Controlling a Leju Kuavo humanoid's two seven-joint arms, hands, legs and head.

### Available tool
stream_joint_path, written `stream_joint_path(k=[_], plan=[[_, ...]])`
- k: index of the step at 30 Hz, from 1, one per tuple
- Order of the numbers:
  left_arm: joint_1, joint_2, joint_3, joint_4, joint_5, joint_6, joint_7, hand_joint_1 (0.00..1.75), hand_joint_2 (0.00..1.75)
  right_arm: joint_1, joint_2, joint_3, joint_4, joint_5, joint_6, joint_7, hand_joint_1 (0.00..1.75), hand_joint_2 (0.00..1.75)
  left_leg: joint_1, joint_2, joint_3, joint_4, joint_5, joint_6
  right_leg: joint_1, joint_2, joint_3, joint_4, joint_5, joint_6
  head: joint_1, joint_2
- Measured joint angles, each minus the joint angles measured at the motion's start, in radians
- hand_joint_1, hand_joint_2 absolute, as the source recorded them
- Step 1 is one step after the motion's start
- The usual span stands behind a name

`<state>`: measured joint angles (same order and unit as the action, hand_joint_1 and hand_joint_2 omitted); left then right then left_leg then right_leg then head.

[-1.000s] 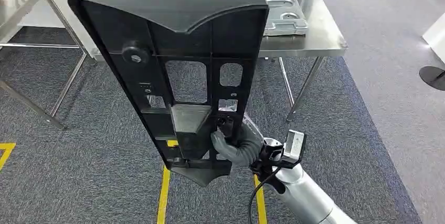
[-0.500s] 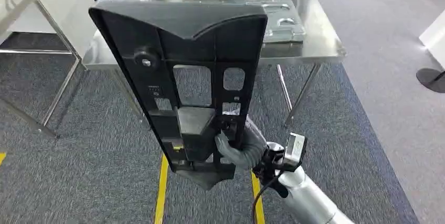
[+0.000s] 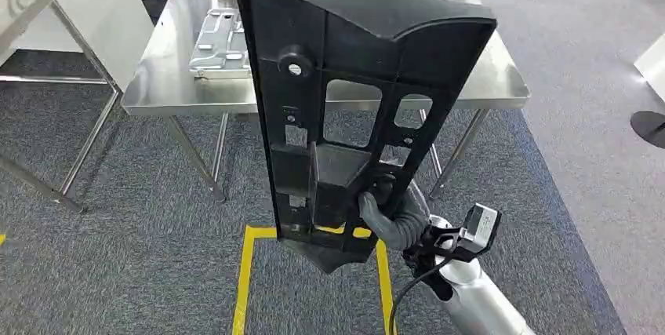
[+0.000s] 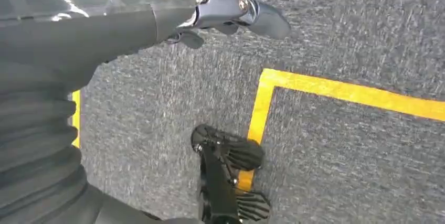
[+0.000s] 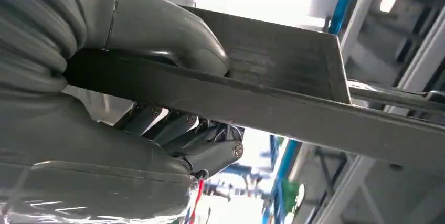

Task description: Take the parts from the cabinet and place them on the table.

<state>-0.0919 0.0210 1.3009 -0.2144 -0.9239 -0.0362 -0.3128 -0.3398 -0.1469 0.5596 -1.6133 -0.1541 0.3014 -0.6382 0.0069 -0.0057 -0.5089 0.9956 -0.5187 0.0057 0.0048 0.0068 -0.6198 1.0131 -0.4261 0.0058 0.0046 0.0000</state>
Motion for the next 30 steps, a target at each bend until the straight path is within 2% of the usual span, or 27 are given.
stream_joint_path(k=[1,2,3,4,6,7,8,9,11,12,13,14,17,18,19,21,22,23,24,25,26,27,28,29,30], plan=[[-0.001,-0.001,0.0,0.0,-0.001,0.0,0.0,0.0,1.75,0.003,-0.002,-0.005,-0.003,0.001,0.0,-0.001,1.75,1.75,0.001,0.001,0.005,-0.005,-0.002,-0.004,0.001,0.001,0.002,-0.003,-0.003,-0.005,0.001,0.0],[-0.002,-0.001,0.0,0.0,-0.001,0.0,0.0,0.0,1.75,0.008,-0.002,-0.007,-0.008,0.004,0.0,-0.002,1.75,1.75,-0.004,0.001,0.01,-0.003,-0.012,-0.01,-0.009,0.004,0.016,-0.014,-0.002,-0.01,0.0,0.0],[-0.002,-0.002,0.0,0.0,-0.002,-0.001,-0.002,0.0,1.75,0.014,-0.003,-0.013,-0.02,0.011,0.0,-0.003,1.75,1.75,-0.001,0.002,0.008,0.024,-0.02,-0.013,-0.01,0.002,0.028,-0.022,-0.007,-0.016,0.0,0.0],[-0.003,-0.003,0.0,0.0,-0.002,-0.001,-0.002,0.0,1.75,0.018,-0.003,-0.018,-0.026,0.016,0.0,-0.005,1.75,1.75,0.0,0.002,-0.022,0.084,-0.049,-0.018,-0.01,-0.001,0.036,-0.023,-0.013,-0.022,-0.005,0.0],[-0.001,-0.003,0.0,0.0,-0.007,-0.001,-0.003,0.0,1.75,0.036,-0.006,-0.031,-0.038,0.023,0.0,-0.011,1.75,1.75,0.003,0.003,-0.125,0.259,-0.113,-0.027,-0.01,-0.001,0.05,-0.023,-0.027,-0.024,-0.004,0.0],[0.001,-0.003,0.0,0.0,-0.008,-0.001,-0.003,0.0,1.75,0.051,-0.01,-0.04,-0.044,0.023,0.0,-0.014,1.75,1.75,0.003,0.003,-0.169,0.318,-0.12,-0.028,-0.009,-0.001,0.058,-0.023,-0.034,-0.024,-0.004,0.0],[0.003,-0.004,0.0,0.0,-0.011,-0.001,-0.003,0.0,1.75,0.066,-0.013,-0.051,-0.051,0.023,0.0,-0.02,1.75,1.75,0.004,0.003,-0.192,0.332,-0.101,-0.028,-0.009,-0.001,0.067,-0.023,-0.042,-0.023,-0.004,0.0],[0.006,-0.004,0.0,0.0,-0.012,-0.001,-0.003,0.0,1.75,0.08,-0.017,-0.065,-0.06,0.023,0.0,-0.023,1.75,1.75,0.004,0.003,-0.189,0.289,-0.048,-0.027,-0.009,0.0,0.081,-0.023,-0.052,-0.022,-0.004,0.0],[0.005,-0.004,0.0,0.0,-0.013,-0.001,-0.003,0.0,1.75,0.087,-0.019,-0.079,-0.07,0.023,0.0,-0.024,1.75,1.75,0.004,0.003,-0.133,0.118,0.075,-0.019,-0.009,0.003,0.111,-0.023,-0.073,-0.018,-0.004,0.0],[0.006,-0.004,0.0,0.0,-0.013,-0.001,-0.003,0.0,1.75,0.088,-0.02,-0.084,-0.074,0.023,0.0,-0.025,1.75,1.75,0.003,0.003,-0.112,0.042,0.113,-0.013,-0.009,0.004,0.118,-0.024,-0.084,-0.013,-0.004,0.0],[0.005,-0.004,0.0,0.0,-0.015,-0.001,-0.003,0.0,1.75,0.089,-0.021,-0.088,-0.077,0.023,0.0,-0.026,1.75,1.75,-0.005,0.002,-0.098,0.032,0.094,-0.011,-0.002,0.007,0.123,-0.02,-0.092,-0.004,-0.003,0.0],[0.002,-0.004,0.0,0.0,-0.018,-0.002,-0.003,0.0,1.75,0.093,-0.021,-0.092,-0.082,0.025,0.0,-0.026,1.75,1.75,-0.004,0.002,-0.093,0.03,0.087,-0.002,-0.004,0.009,0.124,-0.024,-0.093,0.001,-0.004,0.0],[0.003,-0.004,-0.001,0.0,-0.02,-0.003,-0.003,0.0,1.75,0.107,-0.022,-0.107,-0.099,0.036,-0.001,-0.029,1.75,1.75,0.0,-0.001,-0.082,0.016,0.081,0.015,-0.005,0.008,0.132,-0.02,-0.096,0.018,-0.003,0.0],[0.003,-0.004,-0.002,0.0,-0.021,-0.003,-0.004,0.0,1.75,0.11,-0.022,-0.114,-0.105,0.038,-0.001,-0.029,1.75,1.75,0.002,0.0,-0.073,0.011,0.078,0.02,-0.009,0.005,0.125,0.004,-0.103,0.023,-0.002,0.0],[0.001,-0.004,-0.002,0.0,-0.021,-0.003,-0.004,0.0,1.75,0.109,-0.023,-0.12,-0.113,0.037,0.001,-0.029,1.75,1.75,0.002,0.0,-0.067,0.01,0.074,0.026,-0.009,0.003,0.097,0.055,-0.12,0.027,0.003,0.0],[-0.001,-0.004,-0.002,0.0,-0.022,-0.005,-0.003,0.0,1.75,0.11,-0.024,-0.126,-0.122,0.028,0.016,-0.021,1.75,1.75,0.001,0.0,-0.058,0.01,0.062,0.031,-0.011,0.002,-0.015,0.226,-0.184,0.033,0.003,0.0],[-0.001,-0.004,-0.002,0.0,-0.022,-0.005,-0.003,0.0,1.75,0.114,-0.024,-0.129,-0.122,0.024,0.025,-0.015,1.75,1.75,0.0,0.0,-0.051,0.01,0.055,0.031,-0.011,0.001,-0.063,0.288,-0.204,0.036,0.003,0.0],[0.0,-0.004,-0.002,0.0,-0.023,-0.004,-0.002,0.0,1.75,0.117,-0.024,-0.131,-0.122,0.022,0.029,-0.013,1.75,1.75,0.0,-0.001,-0.043,0.01,0.048,0.031,-0.011,0.0,-0.089,0.306,-0.198,0.036,0.003,0.0],[0.0,-0.004,-0.002,0.0,-0.025,-0.004,-0.002,0.0,1.75,0.119,-0.024,-0.132,-0.122,0.021,0.034,-0.012,1.75,1.75,-0.001,-0.002,-0.031,0.01,0.04,0.031,-0.011,-0.001,-0.092,0.277,-0.164,0.033,0.003,0.0],[0.0,-0.004,-0.002,0.0,-0.027,-0.004,-0.002,0.0,1.75,0.119,-0.025,-0.136,-0.122,0.021,0.036,-0.011,1.75,1.75,-0.002,-0.003,-0.017,0.01,0.031,0.03,-0.01,-0.001,-0.074,0.205,-0.111,0.029,0.004,0.0],[-0.001,-0.004,-0.003,0.0,-0.028,-0.004,-0.002,0.0,1.75,0.119,-0.025,-0.138,-0.123,0.021,0.036,-0.011,1.75,1.75,-0.003,-0.003,-0.001,0.009,0.021,0.027,-0.008,-0.001,-0.044,0.111,-0.047,0.022,0.004,0.0],[-0.001,-0.005,-0.003,0.0,-0.028,-0.004,-0.002,0.0,1.75,0.118,-0.025,-0.139,-0.124,0.021,0.036,-0.011,1.75,1.75,-0.004,-0.003,0.007,0.007,0.01,0.024,-0.002,-0.002,-0.019,0.022,0.023,0.009,0.004,0.0],[0.0,-0.009,-0.003,0.001,-0.028,-0.004,-0.002,0.0,1.75,0.12,-0.026,-0.14,-0.124,0.021,0.037,-0.011,1.75,1.75,-0.004,-0.002,0.011,0.008,0.005,0.021,0.002,-0.003,-0.021,0.012,0.027,0.001,0.002,0.0],[-0.004,-0.01,-0.003,0.001,-0.028,-0.004,-0.001,0.0,1.75,0.119,-0.026,-0.141,-0.124,0.021,0.037,-0.01,1.75,1.75,-0.005,-0.003,0.009,0.005,0.001,0.014,0.008,-0.004,-0.027,-0.001,-0.003,-0.002,-0.002,0.0],[-0.004,-0.008,-0.003,0.001,-0.028,-0.003,0.0,0.0,1.75,0.12,-0.025,-0.142,-0.125,0.02,0.037,-0.009,1.75,1.75,-0.004,-0.002,0.008,0.0,-0.002,0.008,0.008,-0.004,-0.025,0.0,0.017,-0.008,-0.002,0.0]])
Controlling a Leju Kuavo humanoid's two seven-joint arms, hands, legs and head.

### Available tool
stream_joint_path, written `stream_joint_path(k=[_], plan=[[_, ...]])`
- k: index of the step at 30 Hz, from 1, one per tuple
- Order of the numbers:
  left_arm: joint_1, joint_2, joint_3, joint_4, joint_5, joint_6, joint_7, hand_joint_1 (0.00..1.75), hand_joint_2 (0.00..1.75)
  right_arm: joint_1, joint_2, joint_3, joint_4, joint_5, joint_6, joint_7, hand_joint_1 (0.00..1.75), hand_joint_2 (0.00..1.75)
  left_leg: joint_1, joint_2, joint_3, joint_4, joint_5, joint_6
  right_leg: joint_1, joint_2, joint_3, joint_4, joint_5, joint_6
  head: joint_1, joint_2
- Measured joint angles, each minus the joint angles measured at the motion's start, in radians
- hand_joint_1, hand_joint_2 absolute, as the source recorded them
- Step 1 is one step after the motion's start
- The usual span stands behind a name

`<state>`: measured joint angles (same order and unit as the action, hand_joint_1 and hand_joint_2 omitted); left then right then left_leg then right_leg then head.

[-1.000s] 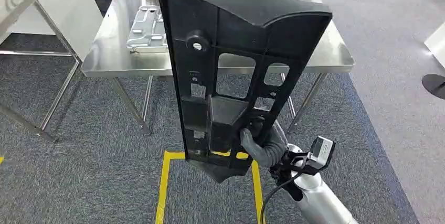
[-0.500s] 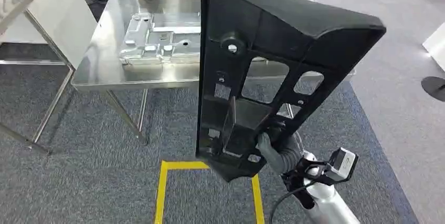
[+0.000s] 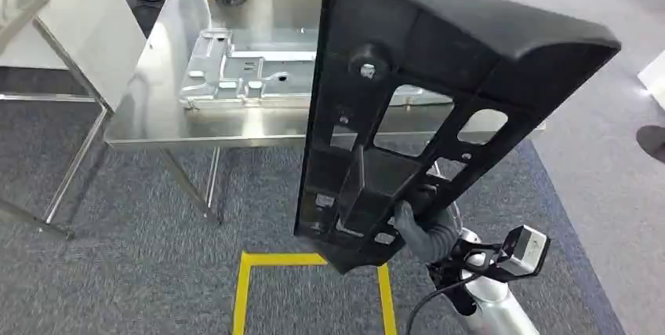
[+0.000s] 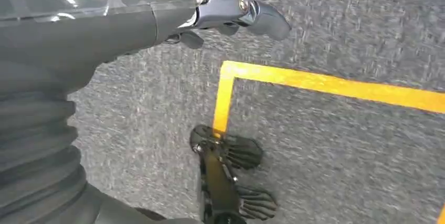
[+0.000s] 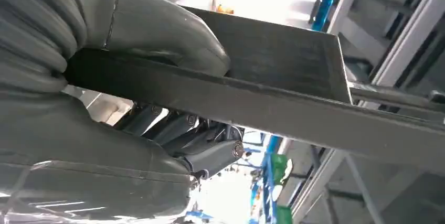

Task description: Take the parts from the cabinet and place them on the table.

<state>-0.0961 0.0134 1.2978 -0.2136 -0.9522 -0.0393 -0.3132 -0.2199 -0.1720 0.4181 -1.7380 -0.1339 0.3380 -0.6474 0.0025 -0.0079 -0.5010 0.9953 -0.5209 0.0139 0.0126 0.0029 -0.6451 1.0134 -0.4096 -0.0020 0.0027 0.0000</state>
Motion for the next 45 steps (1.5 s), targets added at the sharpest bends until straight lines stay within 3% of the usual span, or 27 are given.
stream_joint_path(k=[2,3,5,8,9,10,13,14,18,19,20,22,23,24,25,28,30,31,34,35,36,38,39,40,43,44,45], plan=[[0.0,-0.001,0.0,0.0,0.0,0.0,0.0,0.0,1.75,0.001,-0.002,-0.002,-0.002,0.0,0.001,0.001,1.75,1.75,-0.003,0.001,0.018,0.007,0.004,-0.013,-0.006,0.003,0.018,-0.008,-0.002,-0.012,-0.001,0.0],[-0.001,0.0,0.0,0.0,0.0,0.0,0.0,0.0,1.75,0.001,-0.002,-0.003,-0.002,0.0,0.001,0.002,1.75,1.75,0.0,0.002,0.008,0.031,0.0,-0.015,-0.01,0.001,0.031,-0.018,-0.004,-0.014,0.0,0.0],[-0.006,0.0,-0.001,0.0,-0.001,0.001,0.001,0.0,1.75,-0.006,-0.002,-0.003,-0.002,0.0,0.002,0.002,1.75,1.75,0.002,0.002,-0.058,0.158,-0.018,-0.022,-0.011,0.0,0.049,-0.021,-0.017,-0.026,-0.005,0.0],[-0.004,0.001,-0.001,0.0,-0.002,0.003,0.004,0.0,1.75,0.001,-0.002,-0.005,-0.002,0.0,0.002,0.006,1.75,1.75,0.006,0.002,-0.178,0.32,-0.11,-0.033,-0.01,0.001,0.072,-0.021,-0.04,-0.027,-0.005,0.0],[-0.002,0.001,-0.001,0.0,-0.002,0.003,0.006,0.0,1.75,0.004,-0.002,-0.006,-0.002,0.0,0.002,0.006,1.75,1.75,0.007,0.002,-0.189,0.312,-0.1,-0.034,-0.01,0.003,0.084,-0.02,-0.048,-0.026,-0.005,0.0],[-0.001,0.001,-0.001,0.0,-0.003,0.003,0.006,0.0,1.75,0.006,-0.002,-0.006,-0.002,0.0,0.002,0.006,1.75,1.75,0.009,0.002,-0.18,0.259,-0.058,-0.035,-0.01,0.004,0.098,-0.02,-0.058,-0.025,-0.004,0.0],[0.001,0.002,-0.001,0.0,-0.002,0.005,0.007,0.0,1.75,0.007,-0.002,-0.008,-0.002,0.0,0.002,0.006,1.75,1.75,0.009,0.004,-0.116,0.027,0.122,-0.023,-0.01,0.004,0.131,-0.021,-0.087,-0.015,-0.005,0.0],[-0.001,0.002,-0.001,0.0,-0.002,0.007,0.008,0.0,1.75,0.008,-0.001,-0.009,-0.002,0.0,0.002,0.005,1.75,1.75,0.001,0.004,-0.119,0.021,0.084,-0.022,-0.008,0.005,0.133,-0.016,-0.091,-0.01,-0.003,0.0],[0.002,0.001,-0.001,0.0,-0.001,0.013,0.011,0.0,1.75,0.015,-0.001,-0.014,-0.004,0.001,0.002,-0.004,1.75,1.75,0.006,0.002,-0.097,0.011,0.099,0.004,-0.008,0.004,0.136,-0.007,-0.099,0.016,-0.005,0.0],[0.001,0.001,-0.001,0.0,-0.001,0.014,0.01,0.0,1.75,0.014,-0.001,-0.015,-0.005,0.002,0.002,-0.006,1.75,1.75,0.006,0.002,-0.087,0.006,0.096,0.009,-0.011,0.003,0.128,0.024,-0.104,0.023,-0.001,0.0],[-0.001,0.001,-0.001,0.0,-0.001,0.014,0.01,0.0,1.75,0.013,-0.001,-0.017,-0.007,0.002,0.002,-0.008,1.75,1.75,0.006,0.002,-0.083,0.006,0.091,0.014,-0.013,0.002,0.096,0.081,-0.123,0.027,0.004,0.0],[-0.001,0.001,-0.001,0.0,-0.001,0.014,0.01,0.0,1.75,0.017,0.0,-0.019,-0.008,0.002,0.003,-0.009,1.75,1.75,0.005,0.002,-0.074,0.007,0.08,0.017,-0.018,0.002,-0.006,0.24,-0.192,0.032,0.004,0.0],[-0.001,0.001,-0.001,0.0,-0.001,0.014,0.01,0.0,1.75,0.021,0.0,-0.019,-0.008,0.002,0.003,-0.009,1.75,1.75,0.005,0.002,-0.068,0.007,0.073,0.017,-0.019,0.002,-0.046,0.292,-0.207,0.037,0.004,0.0],[0.0,0.001,-0.001,0.0,0.0,0.014,0.009,0.0,1.75,0.023,0.0,-0.021,-0.008,0.002,0.007,-0.009,1.75,1.75,0.005,0.001,-0.06,0.007,0.067,0.017,-0.021,0.002,-0.07,0.309,-0.205,0.039,0.005,0.0],[0.002,0.001,-0.001,0.0,0.0,0.014,0.008,0.0,1.75,0.023,0.0,-0.023,-0.008,0.002,0.009,-0.009,1.75,1.75,0.005,0.0,-0.049,0.007,0.058,0.016,-0.022,0.002,-0.071,0.278,-0.168,0.038,0.004,0.0],[0.0,0.001,-0.001,0.0,0.0,0.012,0.006,0.0,1.75,0.02,0.0,-0.033,-0.016,0.002,0.017,-0.009,1.75,1.75,0.005,-0.001,-0.01,0.007,0.03,0.008,-0.018,0.001,0.011,0.022,0.016,0.022,0.005,0.0],[-0.003,0.002,-0.001,0.0,-0.001,0.011,0.004,0.0,1.75,0.014,0.002,-0.04,-0.028,0.0,0.019,-0.009,1.75,1.75,0.002,-0.001,-0.007,0.007,0.019,-0.005,-0.009,-0.001,0.014,0.004,-0.03,0.012,0.005,0.0],[-0.003,0.002,-0.001,0.0,-0.001,0.011,0.004,0.0,1.75,0.016,0.005,-0.044,-0.039,-0.002,0.019,-0.009,1.75,1.75,0.002,0.0,-0.004,0.003,0.012,-0.012,-0.009,-0.001,0.017,0.001,-0.009,0.005,0.003,0.0],[-0.005,0.002,-0.001,0.0,0.0,0.013,0.003,0.0,1.75,0.017,0.006,-0.062,-0.049,-0.007,0.021,-0.01,1.75,1.75,0.004,0.002,0.009,0.027,-0.003,-0.027,-0.016,-0.001,0.047,-0.011,-0.019,-0.012,0.005,0.0],[-0.007,0.002,-0.001,0.0,0.0,0.013,0.003,0.0,1.75,0.015,0.008,-0.066,-0.05,-0.01,0.021,-0.01,1.75,1.75,0.004,0.002,-0.012,0.073,-0.016,-0.03,-0.016,-0.001,0.055,-0.013,-0.024,-0.019,0.001,0.0],[-0.008,0.002,-0.001,0.0,0.0,0.013,0.002,0.0,1.75,0.015,0.008,-0.069,-0.052,-0.013,0.022,-0.011,1.75,1.75,0.005,0.002,-0.06,0.154,-0.044,-0.036,-0.016,-0.002,0.059,-0.013,-0.03,-0.024,0.001,0.0],[-0.007,0.003,-0.001,0.0,0.0,0.014,0.003,0.0,1.75,0.018,0.009,-0.071,-0.052,-0.014,0.025,-0.011,1.75,1.75,0.007,0.002,-0.156,0.299,-0.105,-0.04,-0.016,-0.001,0.07,-0.013,-0.042,-0.025,0.001,0.0],[-0.004,0.003,-0.001,0.0,0.0,0.014,0.003,0.0,1.75,0.021,0.009,-0.072,-0.052,-0.014,0.026,-0.01,1.75,1.75,0.008,0.002,-0.186,0.328,-0.11,-0.04,-0.016,-0.001,0.078,-0.013,-0.049,-0.024,0.0,0.0],[-0.003,0.002,-0.001,0.0,0.0,0.014,0.003,0.0,1.75,0.021,0.01,-0.074,-0.052,-0.014,0.026,-0.01,1.75,1.75,0.009,0.002,-0.194,0.314,-0.089,-0.04,-0.016,0.001,0.088,-0.013,-0.057,-0.023,0.0,0.0],[-0.002,0.004,-0.001,0.0,0.003,0.014,0.004,0.0,1.75,0.02,0.011,-0.078,-0.054,-0.014,0.03,-0.009,1.75,1.75,0.01,0.003,-0.128,0.077,0.094,-0.033,-0.016,0.001,0.132,-0.013,-0.087,-0.014,0.0,0.0],[0.0,0.004,-0.001,0.0,0.003,0.013,0.004,0.0,1.75,0.018,0.011,-0.079,-0.055,-0.014,0.033,-0.009,1.75,1.75,0.007,0.004,-0.124,0.037,0.109,-0.028,-0.013,0.001,0.14,-0.007,-0.095,-0.009,0.002,0.0],[-0.001,0.004,0.0,0.0,0.003,0.013,0.004,0.0,1.75,0.018,0.011,-0.079,-0.056,-0.014,0.035,-0.008,1.75,1.75,0.004,0.006,-0.123,0.032,0.068,-0.021,-0.011,0.003,0.134,-0.006,-0.099,-0.002,-0.001,0.0]])
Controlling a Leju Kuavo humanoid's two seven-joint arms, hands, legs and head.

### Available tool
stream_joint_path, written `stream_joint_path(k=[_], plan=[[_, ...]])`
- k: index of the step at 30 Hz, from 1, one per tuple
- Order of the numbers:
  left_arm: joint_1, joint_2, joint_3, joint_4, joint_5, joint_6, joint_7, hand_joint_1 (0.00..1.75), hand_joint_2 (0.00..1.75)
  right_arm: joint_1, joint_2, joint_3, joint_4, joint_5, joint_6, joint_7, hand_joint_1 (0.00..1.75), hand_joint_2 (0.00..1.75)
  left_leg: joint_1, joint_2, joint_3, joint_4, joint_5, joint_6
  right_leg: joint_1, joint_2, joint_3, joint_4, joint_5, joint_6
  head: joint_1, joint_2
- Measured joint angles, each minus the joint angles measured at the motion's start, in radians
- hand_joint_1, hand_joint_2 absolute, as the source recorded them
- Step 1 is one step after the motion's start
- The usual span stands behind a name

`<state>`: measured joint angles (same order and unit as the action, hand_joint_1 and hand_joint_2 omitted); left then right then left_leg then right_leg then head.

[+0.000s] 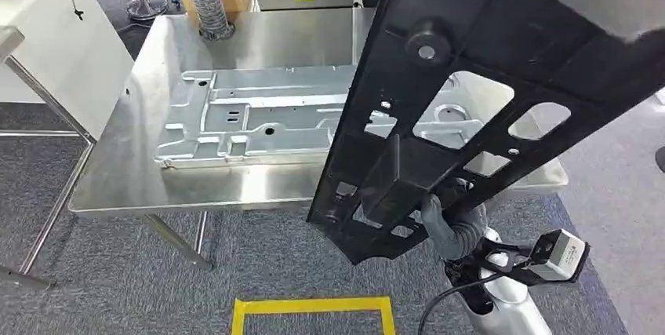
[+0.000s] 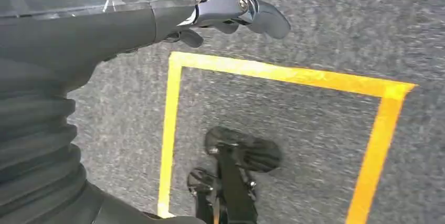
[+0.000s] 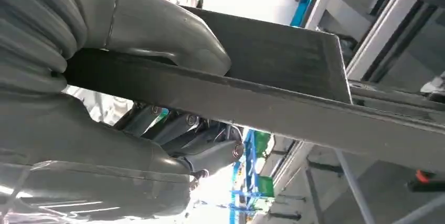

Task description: Take the parts from the cabinet and place them on the table.

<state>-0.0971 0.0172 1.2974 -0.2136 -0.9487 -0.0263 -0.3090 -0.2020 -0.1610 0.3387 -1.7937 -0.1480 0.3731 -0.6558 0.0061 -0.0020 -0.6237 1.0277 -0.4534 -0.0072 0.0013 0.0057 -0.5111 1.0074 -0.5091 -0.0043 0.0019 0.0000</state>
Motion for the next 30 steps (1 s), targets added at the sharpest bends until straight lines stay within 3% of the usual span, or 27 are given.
stream_joint_path(k=[1,4,5,8,9,10,11,13,14,15,16,18,20,21,23,24,25,26,28,29,30], plan=[[0.001,0.0,0.0,0.0,0.002,-0.001,0.001,0.0,1.75,0.0,0.0,0.0,-0.005,-0.002,0.0,0.0,1.75,1.75,-0.001,0.0,0.006,0.002,0.024,0.006,0.002,0.0,-0.002,-0.002,-0.006,0.007,0.001,0.0],[0.005,0.0,0.0,0.0,0.007,-0.002,0.0,0.0,1.75,0.001,0.0,-0.009,-0.016,-0.008,-0.003,0.002,1.75,1.75,0.007,-0.003,0.023,-0.009,0.023,0.022,0.0,-0.001,0.004,0.02,-0.017,0.021,-0.001,0.0],[0.003,0.0,0.0,0.0,0.009,-0.003,-0.003,0.0,1.75,-0.003,0.0,-0.017,-0.019,-0.013,-0.004,0.003,1.75,1.75,0.007,-0.004,0.029,-0.01,0.019,0.028,-0.001,-0.001,-0.016,0.062,-0.028,0.028,0.006,0.0],[0.001,0.001,0.0,0.0,0.014,-0.006,-0.005,0.0,1.75,-0.009,0.0,-0.037,-0.019,-0.033,-0.006,0.007,1.75,1.75,0.004,-0.004,0.036,-0.01,0.005,0.037,-0.007,-0.001,-0.163,0.288,-0.118,0.039,0.009,0.0],[0.003,0.001,0.0,0.0,0.014,-0.007,-0.005,0.0,1.75,-0.009,0.0,-0.044,-0.018,-0.037,-0.006,0.009,1.75,1.75,0.003,-0.005,0.041,-0.01,0.0,0.036,-0.007,-0.001,-0.196,0.324,-0.122,0.039,0.008,0.0],[0.005,0.002,0.001,0.0,0.014,-0.007,-0.005,0.0,1.75,-0.009,0.0,-0.047,-0.018,-0.04,-0.006,0.01,1.75,1.75,0.003,-0.006,0.05,-0.01,-0.006,0.036,-0.006,-0.001,-0.207,0.314,-0.098,0.037,0.009,0.0],[0.005,0.002,0.001,0.0,0.014,-0.007,-0.005,0.0,1.75,-0.009,-0.001,-0.056,-0.018,-0.045,-0.005,0.01,1.75,1.75,0.001,-0.007,0.061,-0.01,-0.014,0.035,-0.006,-0.001,-0.195,0.259,-0.05,0.034,0.008,0.0],[0.004,0.002,0.0,0.0,0.013,-0.01,-0.008,0.0,1.75,-0.009,-0.003,-0.072,-0.018,-0.054,-0.002,0.011,1.75,1.75,-0.002,-0.008,0.088,-0.011,-0.031,0.033,-0.001,-0.001,-0.133,0.079,0.077,0.016,0.009,0.0],[0.005,0.002,0.0,0.0,0.011,-0.011,-0.008,0.0,1.75,-0.01,-0.003,-0.076,-0.017,-0.056,0.0,0.011,1.75,1.75,-0.002,-0.008,0.092,-0.013,-0.037,0.03,0.005,-0.003,-0.119,0.033,0.094,0.006,0.009,0.0],[0.003,0.002,0.0,0.0,0.01,-0.013,-0.009,0.0,1.75,-0.011,-0.003,-0.079,-0.015,-0.057,0.0,0.011,1.75,1.75,-0.004,-0.01,0.092,-0.014,-0.04,0.023,0.01,-0.004,-0.119,0.017,0.058,0.002,0.004,0.0],[0.003,0.005,0.0,0.0,0.008,-0.014,-0.009,0.0,1.75,-0.01,-0.003,-0.081,-0.015,-0.057,0.0,0.013,1.75,1.75,-0.003,-0.009,0.091,-0.019,-0.043,0.016,0.012,-0.003,-0.117,0.018,0.074,-0.005,0.007,0.0],[0.003,0.005,0.0,0.0,0.006,-0.016,-0.009,0.0,1.75,-0.008,-0.003,-0.084,-0.015,-0.053,-0.002,0.015,1.75,1.75,-0.006,-0.008,0.105,-0.013,-0.037,0.002,0.009,0.0,-0.107,0.004,0.076,-0.017,0.005,0.0],[0.0,0.009,0.0,0.0,0.006,-0.017,-0.008,0.0,1.75,-0.009,-0.003,-0.088,-0.015,-0.05,-0.003,0.016,1.75,1.75,-0.003,-0.005,0.098,0.025,-0.058,-0.002,0.001,-0.002,-0.075,-0.011,0.075,-0.025,0.002,0.0],[-0.001,0.01,0.0,0.0,0.006,-0.017,-0.008,0.0,1.75,-0.011,-0.001,-0.088,-0.015,-0.05,-0.003,0.016,1.75,1.75,-0.002,-0.005,0.069,0.081,-0.082,-0.006,0.001,-0.003,-0.069,-0.012,0.07,-0.031,-0.003,0.0],[-0.002,0.014,0.0,0.0,0.006,-0.017,-0.008,0.0,1.75,-0.008,0.0,-0.088,-0.015,-0.046,-0.003,0.016,1.75,1.75,0.0,-0.005,-0.021,0.225,-0.145,-0.018,0.002,-0.003,-0.06,-0.011,0.059,-0.033,-0.001,0.0],[0.001,0.014,0.0,0.0,0.006,-0.017,-0.007,0.0,1.75,-0.007,0.0,-0.089,-0.014,-0.037,-0.007,0.016,1.75,1.75,0.001,-0.005,-0.06,0.277,-0.16,-0.022,0.003,-0.002,-0.055,-0.011,0.053,-0.033,-0.002,0.0],[0.004,0.014,0.0,0.0,0.006,-0.018,-0.007,0.0,1.75,-0.006,0.0,-0.09,-0.012,-0.022,-0.018,0.016,1.75,1.75,0.002,-0.005,-0.078,0.282,-0.145,-0.024,0.004,0.0,-0.047,-0.011,0.047,-0.033,-0.001,0.0],[0.005,0.014,0.0,0.0,0.006,-0.018,-0.008,0.0,1.75,-0.006,0.0,-0.093,-0.01,0.0,-0.035,0.016,1.75,1.75,0.003,-0.005,-0.071,0.24,-0.102,-0.023,0.004,0.001,-0.037,-0.011,0.039,-0.032,-0.002,0.0],[0.005,0.014,0.0,0.0,0.008,-0.018,-0.01,0.0,1.75,-0.007,0.0,-0.106,-0.006,0.03,-0.055,0.016,1.75,1.75,0.003,-0.004,-0.014,0.072,0.019,-0.012,0.004,0.0,-0.01,-0.011,0.021,-0.027,-0.002,0.0],[0.006,0.015,0.0,0.0,0.008,-0.018,-0.01,0.0,1.75,-0.009,0.0,-0.111,-0.005,0.033,-0.06,0.015,1.75,1.75,0.002,-0.004,0.006,0.002,0.059,-0.007,0.004,-0.001,-0.001,-0.012,0.012,-0.024,-0.001,0.0],[0.005,0.016,0.0,0.0,0.009,-0.018,-0.011,0.0,1.75,-0.011,0.0,-0.118,-0.001,0.04,-0.067,0.014,1.75,1.75,-0.007,-0.003,0.006,0.0,0.024,-0.003,0.006,-0.002,0.002,-0.009,0.009,-0.018,0.003,0.0]])
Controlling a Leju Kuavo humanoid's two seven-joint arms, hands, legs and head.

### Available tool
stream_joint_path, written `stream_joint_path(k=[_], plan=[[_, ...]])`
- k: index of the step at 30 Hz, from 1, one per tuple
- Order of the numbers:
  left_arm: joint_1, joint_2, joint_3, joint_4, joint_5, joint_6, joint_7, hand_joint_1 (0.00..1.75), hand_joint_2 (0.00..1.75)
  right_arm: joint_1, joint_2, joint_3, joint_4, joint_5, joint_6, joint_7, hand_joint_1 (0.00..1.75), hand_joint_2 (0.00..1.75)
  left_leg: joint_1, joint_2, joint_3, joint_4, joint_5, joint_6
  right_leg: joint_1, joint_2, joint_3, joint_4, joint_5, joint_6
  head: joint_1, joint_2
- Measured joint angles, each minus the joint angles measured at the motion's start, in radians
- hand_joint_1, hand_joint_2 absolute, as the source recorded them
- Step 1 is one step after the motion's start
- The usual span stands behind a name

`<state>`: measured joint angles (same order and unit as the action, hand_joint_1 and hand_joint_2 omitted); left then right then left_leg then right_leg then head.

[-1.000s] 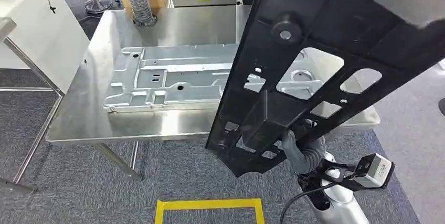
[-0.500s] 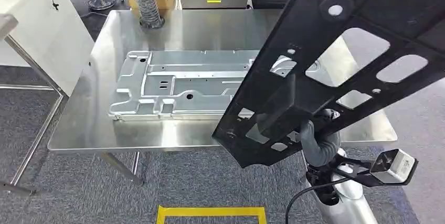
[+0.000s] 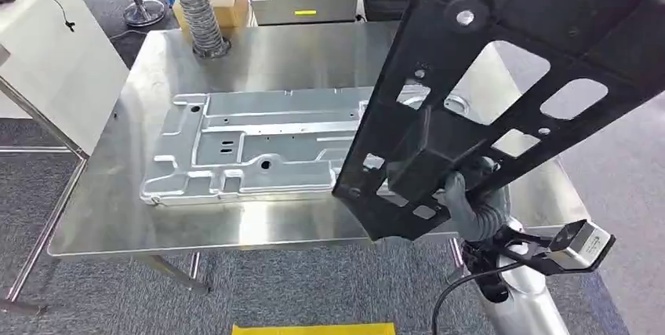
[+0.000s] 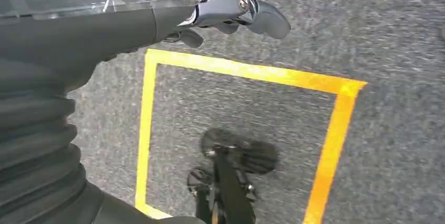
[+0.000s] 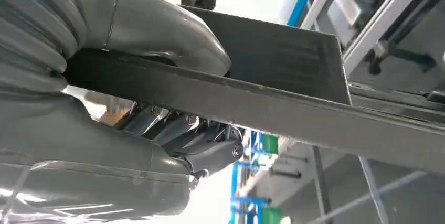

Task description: Take the parts from the cabinet and place them on the table.

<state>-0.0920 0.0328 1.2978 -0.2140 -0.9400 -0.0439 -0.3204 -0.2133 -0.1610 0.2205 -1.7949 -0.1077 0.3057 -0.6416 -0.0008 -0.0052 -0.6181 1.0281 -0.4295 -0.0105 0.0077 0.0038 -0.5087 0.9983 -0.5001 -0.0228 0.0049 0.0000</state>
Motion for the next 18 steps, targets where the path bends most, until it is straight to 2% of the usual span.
stream_joint_path(k=[1,2,3,4,5,6,8,9,10,11,12,14,15,16,17,18], plan=[[-0.002,0.0,0.0,0.0,0.0,0.0,-0.001,0.0,1.75,-0.003,0.0,-0.008,0.003,0.019,-0.021,0.001,1.75,1.75,-0.001,0.001,0.006,-0.012,-0.001,0.009,-0.001,0.002,-0.007,-0.001,-0.004,0.008,-0.004,0.0],[0.003,0.001,0.0,0.0,0.002,0.0,-0.002,0.0,1.75,-0.005,0.0,-0.015,0.006,0.043,-0.042,0.009,1.75,1.75,-0.003,0.0,0.006,-0.017,0.011,0.017,-0.001,0.002,-0.001,-0.002,-0.007,0.014,0.0,0.0],[0.005,0.001,0.001,0.0,0.006,0.001,-0.001,0.0,1.75,-0.009,-0.001,-0.027,0.01,0.079,-0.078,0.022,1.75,1.75,0.0,0.0,0.009,-0.022,0.008,0.023,-0.001,0.002,0.001,0.008,0.0,0.02,-0.003,0.0],[0.004,0.0,0.001,0.0,0.007,0.002,-0.001,0.0,1.75,-0.023,-0.002,-0.036,0.016,0.121,-0.121,0.04,1.75,1.75,0.003,0.0,0.023,-0.028,0.012,0.027,0.001,0.003,0.006,0.008,-0.002,0.024,-0.002,0.0],[0.002,-0.002,0.002,0.0,0.009,0.005,0.003,0.0,1.75,-0.039,-0.003,-0.053,0.027,0.197,-0.199,0.078,1.75,1.75,0.007,0.001,0.033,-0.035,0.014,0.03,-0.004,0.002,0.003,0.025,-0.013,0.028,-0.002,0.0],[0.0,-0.001,0.003,0.0,0.012,0.01,0.007,0.0,1.75,-0.069,-0.009,-0.069,0.045,0.304,-0.291,0.119,1.75,1.75,0.008,0.001,0.037,-0.039,0.012,0.033,-0.004,0.001,-0.023,0.073,-0.027,0.035,0.008,0.0],[0.0,-0.002,0.008,0.0,0.019,0.013,0.008,0.0,1.75,-0.138,-0.026,-0.09,0.106,0.578,-0.474,0.271,1.75,1.75,0.009,0.001,0.038,-0.039,0.008,0.038,-0.012,0.001,-0.117,0.225,-0.091,0.045,0.008,0.0],[0.0,-0.004,0.01,0.0,0.018,0.018,0.008,0.0,1.75,-0.178,-0.041,-0.097,0.16,0.771,-0.562,0.396,1.75,1.75,0.009,0.001,0.038,-0.038,0.005,0.039,-0.015,0.001,-0.166,0.296,-0.119,0.05,0.009,0.0],[0.001,-0.004,0.01,0.0,0.016,0.019,0.007,0.0,1.75,-0.221,-0.057,-0.1,0.212,0.93,-0.6,0.504,1.75,1.75,0.009,0.001,0.04,-0.038,0.004,0.039,-0.018,0.001,-0.196,0.323,-0.116,0.054,0.009,0.0],[0.002,-0.005,0.01,0.0,0.011,0.019,0.006,0.0,1.75,-0.272,-0.076,-0.1,0.278,1.086,-0.618,0.606,1.75,1.75,0.009,-0.001,0.042,-0.038,0.002,0.038,-0.022,0.0,-0.201,0.303,-0.089,0.059,0.009,0.0],[0.001,-0.006,0.01,0.0,0.005,0.018,0.005,0.0,1.75,-0.335,-0.094,-0.099,0.351,1.206,-0.62,0.673,1.75,1.75,0.009,-0.002,0.045,-0.035,-0.001,0.036,-0.025,-0.001,-0.186,0.24,-0.038,0.06,0.009,0.0],[-0.001,-0.006,0.009,0.0,-0.006,0.013,0.005,0.0,1.75,-0.479,-0.114,-0.088,0.49,1.383,-0.623,0.733,1.75,1.75,0.009,-0.003,0.048,-0.03,-0.01,0.027,-0.028,-0.001,-0.128,0.059,0.088,0.054,0.01,0.0],[-0.003,-0.006,0.008,0.0,-0.01,0.01,0.005,0.0,1.75,-0.553,-0.115,-0.072,0.57,1.458,-0.633,0.743,1.75,1.75,0.004,-0.001,0.047,-0.027,-0.013,0.022,-0.023,0.001,-0.123,0.025,0.089,0.054,0.01,0.0],[-0.006,-0.006,0.008,0.0,-0.013,0.01,0.005,0.0,1.75,-0.629,-0.113,-0.049,0.658,1.526,-0.64,0.756,1.75,1.75,0.003,0.0,0.036,-0.025,-0.011,0.018,-0.019,0.002,-0.124,0.014,0.068,0.041,0.01,0.0],[-0.01,-0.006,0.007,0.0,-0.014,0.01,0.005,0.0,1.75,-0.683,-0.11,-0.027,0.724,1.568,-0.643,0.766,1.75,1.75,0.003,0.002,0.034,-0.024,-0.013,0.012,-0.019,0.002,-0.129,0.015,0.09,0.034,0.006,0.0],[-0.012,-0.006,0.007,0.0,-0.015,0.01,0.005,0.0,1.75,-0.726,-0.108,-0.006,0.791,1.594,-0.646,0.778,1.75,1.75,0.003,0.001,0.037,-0.018,-0.009,0.005,-0.017,0.001,-0.129,0.015,0.085,0.028,0.008,0.0]])
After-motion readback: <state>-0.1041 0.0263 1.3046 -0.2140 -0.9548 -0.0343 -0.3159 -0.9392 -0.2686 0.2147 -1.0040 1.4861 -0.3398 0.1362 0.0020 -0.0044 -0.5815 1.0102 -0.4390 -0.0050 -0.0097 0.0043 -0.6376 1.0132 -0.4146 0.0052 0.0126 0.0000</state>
